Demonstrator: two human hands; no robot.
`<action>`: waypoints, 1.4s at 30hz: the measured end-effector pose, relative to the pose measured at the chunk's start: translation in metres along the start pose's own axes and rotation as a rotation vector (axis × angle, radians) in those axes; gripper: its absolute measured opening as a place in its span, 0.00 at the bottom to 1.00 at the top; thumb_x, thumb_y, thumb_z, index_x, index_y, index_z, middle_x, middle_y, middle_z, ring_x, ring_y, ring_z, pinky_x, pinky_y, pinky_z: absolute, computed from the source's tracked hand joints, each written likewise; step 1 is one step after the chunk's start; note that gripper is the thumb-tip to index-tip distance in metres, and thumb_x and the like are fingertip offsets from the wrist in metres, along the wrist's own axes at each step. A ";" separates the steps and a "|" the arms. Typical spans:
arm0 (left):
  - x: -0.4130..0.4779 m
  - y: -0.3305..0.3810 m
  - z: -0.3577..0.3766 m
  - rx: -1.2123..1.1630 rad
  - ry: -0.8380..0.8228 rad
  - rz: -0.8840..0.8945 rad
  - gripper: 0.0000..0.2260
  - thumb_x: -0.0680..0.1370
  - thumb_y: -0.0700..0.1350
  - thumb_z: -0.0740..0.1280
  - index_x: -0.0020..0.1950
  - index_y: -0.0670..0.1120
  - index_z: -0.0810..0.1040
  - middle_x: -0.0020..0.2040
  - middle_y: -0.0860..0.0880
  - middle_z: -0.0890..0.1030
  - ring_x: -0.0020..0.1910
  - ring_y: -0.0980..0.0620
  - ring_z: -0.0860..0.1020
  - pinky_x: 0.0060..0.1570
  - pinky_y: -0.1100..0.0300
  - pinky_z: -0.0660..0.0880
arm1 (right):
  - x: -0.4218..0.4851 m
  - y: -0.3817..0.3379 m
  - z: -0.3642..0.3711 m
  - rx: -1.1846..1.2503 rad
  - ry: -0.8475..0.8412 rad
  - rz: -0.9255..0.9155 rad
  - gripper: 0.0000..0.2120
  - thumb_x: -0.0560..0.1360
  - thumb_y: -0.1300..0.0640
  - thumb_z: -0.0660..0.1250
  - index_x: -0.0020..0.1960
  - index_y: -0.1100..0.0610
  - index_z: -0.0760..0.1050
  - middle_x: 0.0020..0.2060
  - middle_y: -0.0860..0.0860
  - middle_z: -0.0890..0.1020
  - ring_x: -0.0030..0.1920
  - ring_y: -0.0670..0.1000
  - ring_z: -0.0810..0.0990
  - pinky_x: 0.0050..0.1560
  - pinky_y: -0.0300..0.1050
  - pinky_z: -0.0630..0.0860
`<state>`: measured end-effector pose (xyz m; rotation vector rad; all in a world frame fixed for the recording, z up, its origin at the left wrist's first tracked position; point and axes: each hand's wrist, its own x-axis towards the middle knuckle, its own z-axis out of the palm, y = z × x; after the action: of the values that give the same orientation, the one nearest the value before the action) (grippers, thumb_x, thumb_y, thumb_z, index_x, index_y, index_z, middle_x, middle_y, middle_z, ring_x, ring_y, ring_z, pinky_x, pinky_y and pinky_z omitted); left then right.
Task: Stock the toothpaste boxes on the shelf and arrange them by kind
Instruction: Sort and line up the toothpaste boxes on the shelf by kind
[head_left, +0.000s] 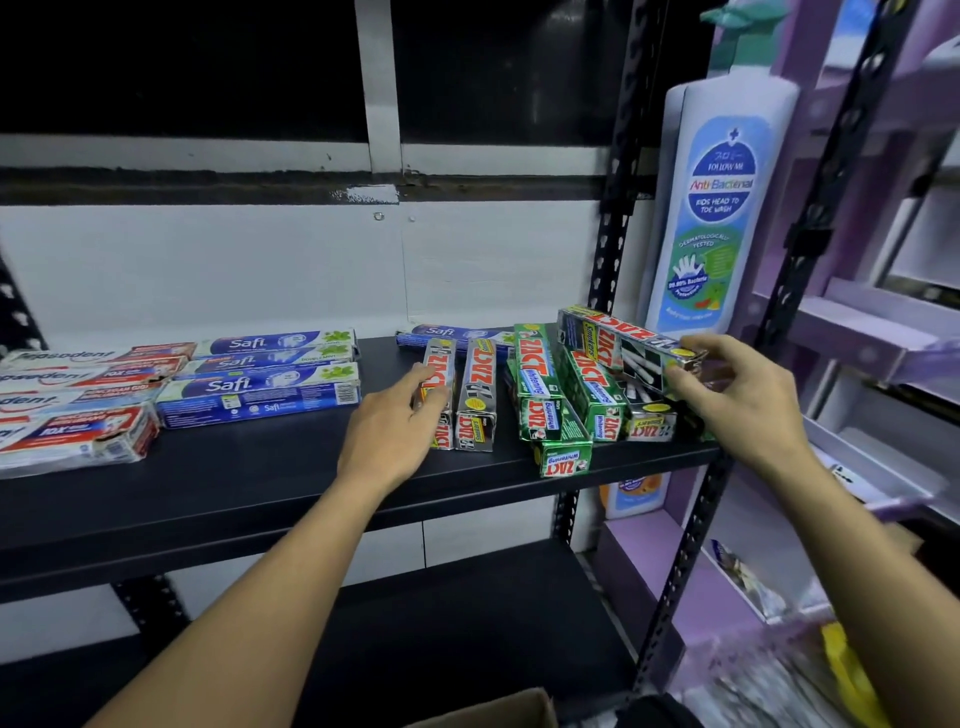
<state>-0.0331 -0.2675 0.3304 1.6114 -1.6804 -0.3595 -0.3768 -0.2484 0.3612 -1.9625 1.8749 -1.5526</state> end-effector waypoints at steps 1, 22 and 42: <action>0.000 0.000 0.000 0.001 -0.003 0.001 0.22 0.81 0.64 0.55 0.73 0.63 0.68 0.55 0.53 0.81 0.59 0.48 0.78 0.59 0.46 0.77 | 0.000 0.001 0.000 -0.008 -0.009 -0.005 0.16 0.73 0.51 0.73 0.61 0.49 0.79 0.48 0.46 0.82 0.49 0.49 0.80 0.53 0.44 0.74; -0.008 -0.007 -0.038 0.163 -0.026 0.072 0.21 0.82 0.60 0.57 0.74 0.56 0.68 0.68 0.51 0.77 0.67 0.50 0.73 0.63 0.51 0.72 | 0.032 -0.052 0.003 -0.233 -0.159 -0.258 0.20 0.77 0.44 0.66 0.66 0.52 0.76 0.60 0.53 0.79 0.60 0.57 0.76 0.58 0.52 0.71; -0.012 -0.044 -0.041 0.239 -0.112 0.103 0.18 0.75 0.62 0.63 0.61 0.57 0.79 0.61 0.57 0.80 0.61 0.49 0.75 0.60 0.50 0.75 | 0.153 -0.153 0.180 -0.518 -0.841 -0.344 0.23 0.77 0.41 0.66 0.66 0.53 0.76 0.61 0.53 0.81 0.56 0.54 0.78 0.60 0.47 0.70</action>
<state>0.0254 -0.2509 0.3246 1.6930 -1.9447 -0.2062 -0.1818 -0.4270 0.4563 -2.6325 1.6736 -0.0974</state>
